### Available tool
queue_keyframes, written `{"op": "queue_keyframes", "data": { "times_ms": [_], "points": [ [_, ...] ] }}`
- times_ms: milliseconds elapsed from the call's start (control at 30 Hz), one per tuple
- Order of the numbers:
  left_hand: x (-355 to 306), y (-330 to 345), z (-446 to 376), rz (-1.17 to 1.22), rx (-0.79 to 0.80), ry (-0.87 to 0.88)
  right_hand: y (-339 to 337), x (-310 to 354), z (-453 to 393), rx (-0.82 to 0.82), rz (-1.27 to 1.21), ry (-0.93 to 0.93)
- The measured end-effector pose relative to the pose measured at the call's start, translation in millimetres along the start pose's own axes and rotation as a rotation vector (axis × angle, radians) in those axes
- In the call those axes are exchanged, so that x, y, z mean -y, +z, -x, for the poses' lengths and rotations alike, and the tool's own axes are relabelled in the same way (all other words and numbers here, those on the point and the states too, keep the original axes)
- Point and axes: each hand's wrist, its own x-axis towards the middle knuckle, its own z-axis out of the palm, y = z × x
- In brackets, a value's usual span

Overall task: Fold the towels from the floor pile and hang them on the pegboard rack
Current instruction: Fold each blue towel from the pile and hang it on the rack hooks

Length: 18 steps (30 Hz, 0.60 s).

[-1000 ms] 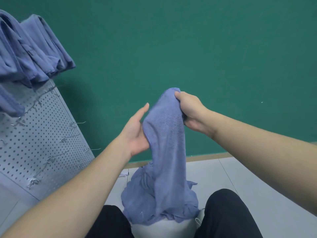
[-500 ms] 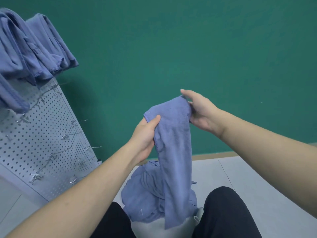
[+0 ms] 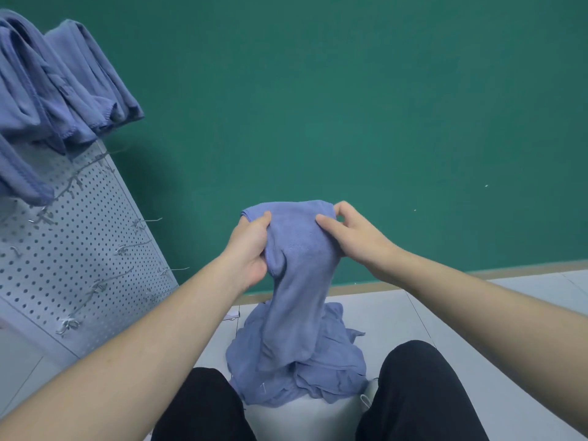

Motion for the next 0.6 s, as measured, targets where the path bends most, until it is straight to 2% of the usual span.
{"op": "queue_keyframes", "data": {
  "times_ms": [67,133,233,267,333,433,500,567,600],
  "points": [
    [4.9,-7.0,-3.1,-0.155,-0.039,0.121,4.6,3.3,0.2,-0.072,0.076,-0.091],
    [7.0,-14.4,-4.0,-0.301,-0.042,0.219,8.1,6.4,-0.3,-0.095,0.024,-0.127],
    [7.7,-18.1,-2.4,-0.376,-0.024,0.256,10.3,12.1,-1.0,-0.054,-0.213,0.022],
    [8.2,-18.0,-1.9,-0.360,-0.011,0.249,10.6,14.6,-0.9,-0.047,-0.317,0.092],
    [7.7,-16.4,2.9,-0.172,0.062,0.110,10.4,17.3,-2.3,-0.072,-0.529,0.189],
    [9.2,-15.9,15.9,0.065,0.298,-0.130,9.1,18.6,-6.8,-0.157,-0.694,0.233],
    [21.1,-14.8,23.8,0.042,0.366,-0.135,9.6,19.3,-7.9,-0.174,-0.711,0.223],
    [34.8,-12.1,26.9,-0.047,0.311,-0.062,7.0,19.7,-9.6,-0.169,-0.642,0.216],
    [37.5,-10.6,28.5,-0.060,0.252,-0.035,3.7,18.2,-10.6,-0.175,-0.524,0.193]
  ]
}}
